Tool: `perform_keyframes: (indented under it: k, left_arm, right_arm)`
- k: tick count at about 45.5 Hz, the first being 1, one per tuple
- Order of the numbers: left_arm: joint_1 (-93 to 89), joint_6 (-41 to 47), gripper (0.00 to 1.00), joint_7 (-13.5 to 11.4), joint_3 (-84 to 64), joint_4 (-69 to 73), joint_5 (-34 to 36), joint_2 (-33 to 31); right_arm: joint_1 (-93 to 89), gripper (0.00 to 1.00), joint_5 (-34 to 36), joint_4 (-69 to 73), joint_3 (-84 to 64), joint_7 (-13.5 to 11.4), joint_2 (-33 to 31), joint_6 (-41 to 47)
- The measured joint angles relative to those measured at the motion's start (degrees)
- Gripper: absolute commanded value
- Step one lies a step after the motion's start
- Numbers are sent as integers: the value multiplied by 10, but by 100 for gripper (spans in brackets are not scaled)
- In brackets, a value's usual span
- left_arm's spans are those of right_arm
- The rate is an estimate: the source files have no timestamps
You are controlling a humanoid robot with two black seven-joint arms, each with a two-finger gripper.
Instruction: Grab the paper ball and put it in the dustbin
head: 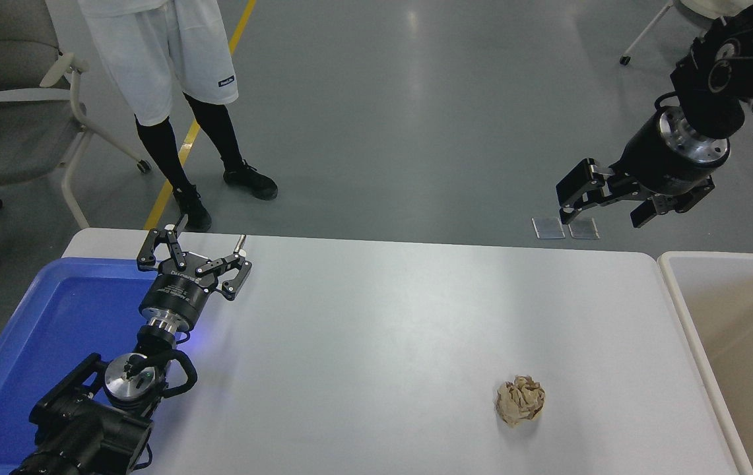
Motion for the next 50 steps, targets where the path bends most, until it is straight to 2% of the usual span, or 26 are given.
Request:
perform_keyframes:
  k: [23, 36, 50]
  left_arm:
    - [0, 0, 99, 0, 0, 0, 0, 0]
    - [0, 0, 99, 0, 0, 0, 0, 0]
    - [0, 0, 99, 0, 0, 0, 0, 0]
  right_arm:
    - [-15, 100, 2, -4, 2, 0, -12, 0]
    - [-83, 100, 12, 2, 28, 0, -11, 0]
    - [-170, 100, -47, 12, 56, 0, 34, -60]
